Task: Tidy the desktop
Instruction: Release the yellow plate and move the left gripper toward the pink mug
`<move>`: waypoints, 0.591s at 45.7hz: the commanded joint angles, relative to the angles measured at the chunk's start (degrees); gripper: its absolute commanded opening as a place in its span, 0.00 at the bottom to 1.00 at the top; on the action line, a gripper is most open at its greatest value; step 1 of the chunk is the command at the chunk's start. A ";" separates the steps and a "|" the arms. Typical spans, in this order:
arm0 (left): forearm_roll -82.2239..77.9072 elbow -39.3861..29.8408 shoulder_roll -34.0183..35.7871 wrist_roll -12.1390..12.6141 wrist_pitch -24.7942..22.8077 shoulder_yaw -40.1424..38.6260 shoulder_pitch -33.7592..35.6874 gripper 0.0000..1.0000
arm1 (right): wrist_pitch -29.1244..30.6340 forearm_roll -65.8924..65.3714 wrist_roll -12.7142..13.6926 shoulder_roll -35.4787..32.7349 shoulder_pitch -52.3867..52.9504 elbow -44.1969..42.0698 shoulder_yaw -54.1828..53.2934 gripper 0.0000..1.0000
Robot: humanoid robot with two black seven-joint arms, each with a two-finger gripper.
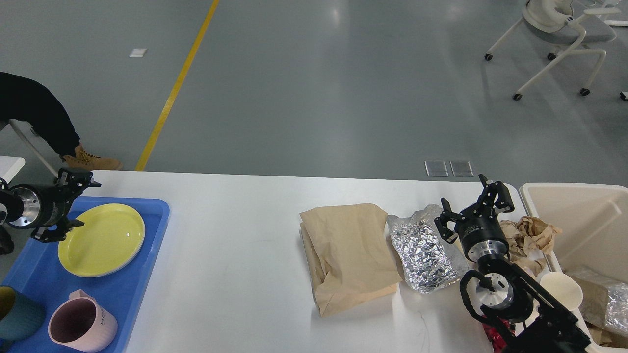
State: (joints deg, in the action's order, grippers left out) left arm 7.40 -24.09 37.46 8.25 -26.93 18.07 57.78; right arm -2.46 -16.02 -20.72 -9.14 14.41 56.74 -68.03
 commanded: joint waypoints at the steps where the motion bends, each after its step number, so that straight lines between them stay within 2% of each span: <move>1: -0.11 0.45 -0.02 0.10 0.21 -26.81 -8.20 0.96 | 0.00 0.02 -0.02 0.00 -0.08 -0.05 0.00 1.00; 6: -0.10 0.10 -1.07 0.80 -0.76 -49.32 -14.26 0.96 | 0.00 0.02 -0.02 0.00 0.00 -0.05 0.00 1.00; 12: 0.07 0.19 -4.67 0.63 -0.58 -66.39 -17.26 0.96 | 0.00 0.02 -0.02 0.00 0.00 -0.05 0.00 1.00; 17: 1.03 0.54 -6.61 0.19 0.65 -73.43 -17.35 0.96 | 0.00 0.02 -0.02 0.00 0.00 -0.05 0.00 1.00; 27: 6.66 0.54 -8.63 -0.25 0.30 -81.70 -19.55 0.96 | 0.00 0.02 -0.02 0.00 0.00 0.04 0.00 1.00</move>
State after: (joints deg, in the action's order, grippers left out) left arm 11.45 -23.57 30.03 8.40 -26.43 -60.02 39.12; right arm -2.46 -16.01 -20.72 -9.14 14.41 56.74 -68.03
